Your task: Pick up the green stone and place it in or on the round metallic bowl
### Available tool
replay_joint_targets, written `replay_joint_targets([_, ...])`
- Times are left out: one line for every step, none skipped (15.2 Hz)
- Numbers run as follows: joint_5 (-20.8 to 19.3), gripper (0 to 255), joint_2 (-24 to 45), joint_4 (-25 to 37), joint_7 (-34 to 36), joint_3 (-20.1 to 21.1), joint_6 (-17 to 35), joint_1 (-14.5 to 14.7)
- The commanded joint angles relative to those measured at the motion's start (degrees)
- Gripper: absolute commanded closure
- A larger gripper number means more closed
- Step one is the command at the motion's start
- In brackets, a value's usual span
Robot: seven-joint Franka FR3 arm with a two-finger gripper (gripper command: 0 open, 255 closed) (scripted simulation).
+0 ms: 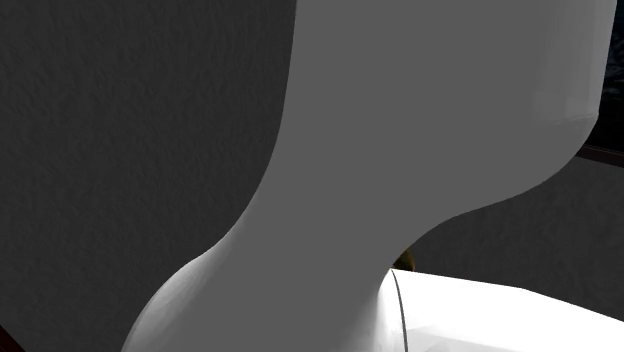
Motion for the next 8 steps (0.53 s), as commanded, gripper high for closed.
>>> replay_joint_targets([0.1,255,4.5,1.1,-0.2,-0.1,0.6,-0.5])
replay_joint_targets([0.2,255,5.4,1.4,-0.2,0.0,1.3,-0.6])
replay_joint_targets([0.2,255,5.4,1.4,-0.1,0.1,1.3,-0.7])
replay_joint_targets([0.0,255,5.4,1.4,0.0,0.2,1.3,-0.8])
replay_joint_targets([-0.3,255,5.4,1.4,0.2,0.5,1.3,-1.1])
replay_joint_targets([-0.4,255,5.4,1.4,0.2,0.5,1.3,-1.2])
replay_joint_targets([-0.5,255,5.4,1.4,0.3,0.6,1.3,-1.3])
replay_joint_targets([-0.5,255,5.4,1.4,0.3,0.7,1.3,-1.3])
